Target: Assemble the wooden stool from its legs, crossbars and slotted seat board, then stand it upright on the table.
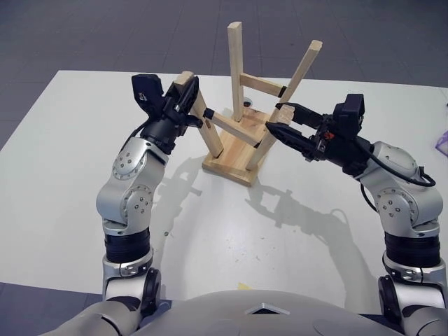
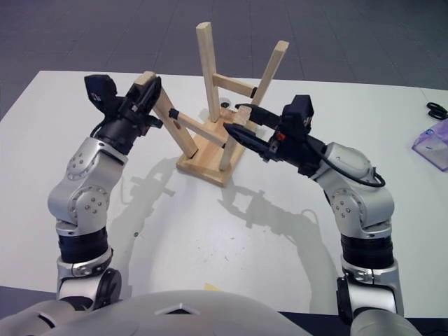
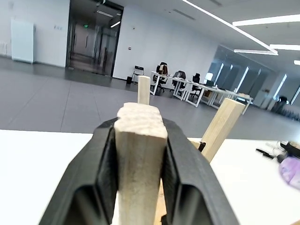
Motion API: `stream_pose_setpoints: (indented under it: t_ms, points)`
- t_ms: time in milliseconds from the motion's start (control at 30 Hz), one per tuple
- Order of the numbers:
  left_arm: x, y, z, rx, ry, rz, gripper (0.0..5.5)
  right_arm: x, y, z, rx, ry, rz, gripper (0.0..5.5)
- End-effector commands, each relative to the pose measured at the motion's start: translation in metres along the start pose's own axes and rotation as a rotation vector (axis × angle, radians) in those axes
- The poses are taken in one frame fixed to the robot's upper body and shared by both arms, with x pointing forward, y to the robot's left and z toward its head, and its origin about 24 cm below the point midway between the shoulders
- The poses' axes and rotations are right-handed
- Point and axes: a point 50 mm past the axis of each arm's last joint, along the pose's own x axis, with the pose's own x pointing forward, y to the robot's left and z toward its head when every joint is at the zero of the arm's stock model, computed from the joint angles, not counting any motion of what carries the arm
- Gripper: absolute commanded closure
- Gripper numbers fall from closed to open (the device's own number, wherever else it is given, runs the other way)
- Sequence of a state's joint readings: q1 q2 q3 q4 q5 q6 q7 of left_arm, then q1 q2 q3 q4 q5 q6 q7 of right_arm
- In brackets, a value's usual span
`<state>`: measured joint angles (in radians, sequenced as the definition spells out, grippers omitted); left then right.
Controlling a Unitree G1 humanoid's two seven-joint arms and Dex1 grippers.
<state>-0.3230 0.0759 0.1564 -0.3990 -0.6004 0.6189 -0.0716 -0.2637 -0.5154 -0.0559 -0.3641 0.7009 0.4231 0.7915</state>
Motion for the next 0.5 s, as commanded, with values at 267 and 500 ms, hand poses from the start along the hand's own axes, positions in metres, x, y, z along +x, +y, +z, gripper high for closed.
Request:
stream_pose_setpoints:
  t_ms: [267,500]
  points:
    - [-0.002,-0.018,0.029,0.397,-0.131,-0.081,4.42,-0.004,-0.001,-0.012,0.032,0.067,-0.014,3.38]
    - [0.004,-0.003,0.023,0.082,-0.113,0.047,4.44,-0.003,0.000,-0.014,0.032,0.066,-0.013,3.40]
